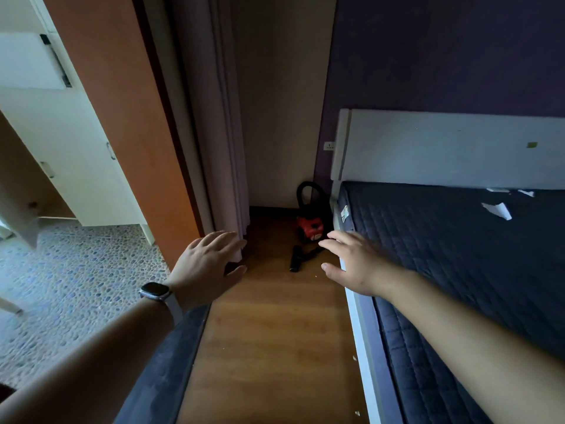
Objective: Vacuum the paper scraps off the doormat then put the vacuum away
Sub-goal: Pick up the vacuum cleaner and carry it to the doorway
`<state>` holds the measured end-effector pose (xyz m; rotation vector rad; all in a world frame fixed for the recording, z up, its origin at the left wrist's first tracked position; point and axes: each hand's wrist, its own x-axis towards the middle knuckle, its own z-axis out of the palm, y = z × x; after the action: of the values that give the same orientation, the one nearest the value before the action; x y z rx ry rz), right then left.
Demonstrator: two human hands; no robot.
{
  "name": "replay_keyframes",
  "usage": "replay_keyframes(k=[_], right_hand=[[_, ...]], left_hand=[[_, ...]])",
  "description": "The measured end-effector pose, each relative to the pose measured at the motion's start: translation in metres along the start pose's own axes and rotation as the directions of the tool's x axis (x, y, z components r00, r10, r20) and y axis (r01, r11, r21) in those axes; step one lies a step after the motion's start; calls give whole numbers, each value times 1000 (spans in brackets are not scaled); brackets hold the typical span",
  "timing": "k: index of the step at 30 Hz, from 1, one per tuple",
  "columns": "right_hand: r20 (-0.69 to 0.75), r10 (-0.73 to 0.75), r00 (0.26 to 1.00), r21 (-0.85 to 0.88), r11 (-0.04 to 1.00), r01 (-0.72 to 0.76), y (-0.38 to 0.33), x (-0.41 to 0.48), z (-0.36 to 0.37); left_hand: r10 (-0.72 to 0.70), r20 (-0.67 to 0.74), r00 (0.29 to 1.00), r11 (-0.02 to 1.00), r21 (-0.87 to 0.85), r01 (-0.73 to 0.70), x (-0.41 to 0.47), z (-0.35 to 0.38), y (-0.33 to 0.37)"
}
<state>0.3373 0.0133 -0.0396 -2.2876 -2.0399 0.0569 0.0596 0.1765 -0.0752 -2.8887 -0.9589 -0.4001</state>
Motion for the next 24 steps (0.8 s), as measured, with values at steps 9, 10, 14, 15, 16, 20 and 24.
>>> replay_keyframes(k=[9,10,14,15,16,20,24], right_hand=[[22,101,995,8,995,-101,20,126,-4],[23,107,994,5,994,-107,26,134,-3],[9,147,989,8,989,-147,62,171,-1],[10,161,987,19,987,-161,74,180,1],[13,170,985,29,985,-170,86,189,5],[25,165,986,46,985,-166,143,236,28],[15,134,991,85,987,-135,210,300,45]], left_hand=[[51,65,997,998,-36,-49,128,37,-76],[62,62,996,997,-40,-59,141,42,-78],[87,74,993,996,-25,-85,200,61,-85],[84,83,993,996,-30,-82,215,68,-86],[79,90,993,996,-39,-76,230,75,-86],[71,95,993,997,-23,-69,290,108,-87],[4,140,990,1000,1,-4,361,132,-84]])
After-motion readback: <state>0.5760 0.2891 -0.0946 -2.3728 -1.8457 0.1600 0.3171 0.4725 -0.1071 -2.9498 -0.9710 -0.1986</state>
